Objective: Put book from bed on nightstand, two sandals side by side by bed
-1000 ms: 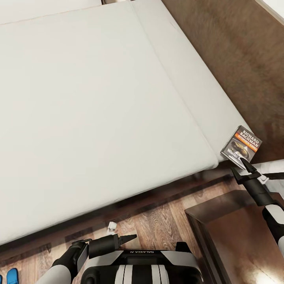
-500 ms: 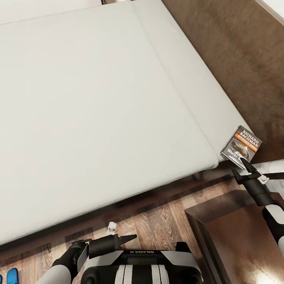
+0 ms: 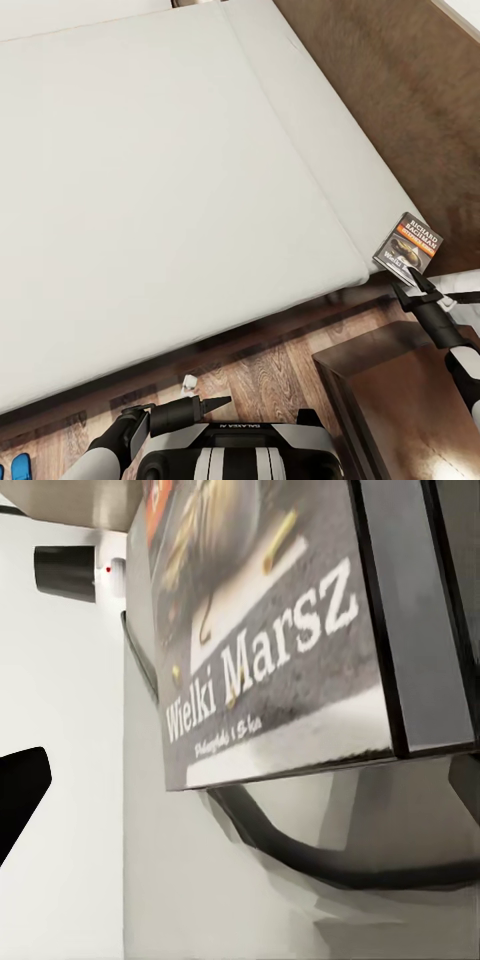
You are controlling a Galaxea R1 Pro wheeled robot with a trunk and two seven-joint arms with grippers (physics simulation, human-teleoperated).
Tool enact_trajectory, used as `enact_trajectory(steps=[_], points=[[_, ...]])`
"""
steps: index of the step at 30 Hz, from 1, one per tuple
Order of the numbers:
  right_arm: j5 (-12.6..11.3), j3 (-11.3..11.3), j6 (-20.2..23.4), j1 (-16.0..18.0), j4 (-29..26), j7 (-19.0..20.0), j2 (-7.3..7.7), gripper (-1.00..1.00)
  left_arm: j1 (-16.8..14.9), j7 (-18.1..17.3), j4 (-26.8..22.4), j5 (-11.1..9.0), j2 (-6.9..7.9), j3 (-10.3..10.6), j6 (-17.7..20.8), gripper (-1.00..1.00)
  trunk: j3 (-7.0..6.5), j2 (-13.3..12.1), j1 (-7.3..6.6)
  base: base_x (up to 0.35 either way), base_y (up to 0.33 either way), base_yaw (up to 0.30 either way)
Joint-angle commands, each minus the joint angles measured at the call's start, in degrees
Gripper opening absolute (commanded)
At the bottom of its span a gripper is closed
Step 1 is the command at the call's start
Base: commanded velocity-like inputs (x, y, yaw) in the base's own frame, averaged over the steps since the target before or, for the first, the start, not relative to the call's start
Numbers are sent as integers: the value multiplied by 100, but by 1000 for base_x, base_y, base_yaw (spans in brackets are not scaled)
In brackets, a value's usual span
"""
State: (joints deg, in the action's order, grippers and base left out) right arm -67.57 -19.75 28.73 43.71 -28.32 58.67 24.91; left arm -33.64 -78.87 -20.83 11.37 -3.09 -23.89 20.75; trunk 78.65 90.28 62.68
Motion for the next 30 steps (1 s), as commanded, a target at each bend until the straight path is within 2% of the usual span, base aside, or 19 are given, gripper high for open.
enact_trajectory(steps=[1,4,8,13,30], points=[[-37,-2,45,1,23,5,7,100,-2,-34,-9,59,-7,-48,60,100,2,1,0,0,0,0],[-42,-21,45,-2,221,9,25,100,-2,-32,-9,59,-7,-46,60,100,2,1,0,0,0,0],[-45,-302,45,-3,389,13,30,100,-2,-32,-9,59,-7,-48,60,100,2,1,0,0,0,0],[-46,-489,45,-3,411,13,31,100,-2,-32,-8,59,-7,-50,60,100,2,1,0,0,0,0],[-38,-513,59,-3,416,13,31,100,-2,-38,-9,59,-7,-50,60,100,2,1,0,0,0,0]])
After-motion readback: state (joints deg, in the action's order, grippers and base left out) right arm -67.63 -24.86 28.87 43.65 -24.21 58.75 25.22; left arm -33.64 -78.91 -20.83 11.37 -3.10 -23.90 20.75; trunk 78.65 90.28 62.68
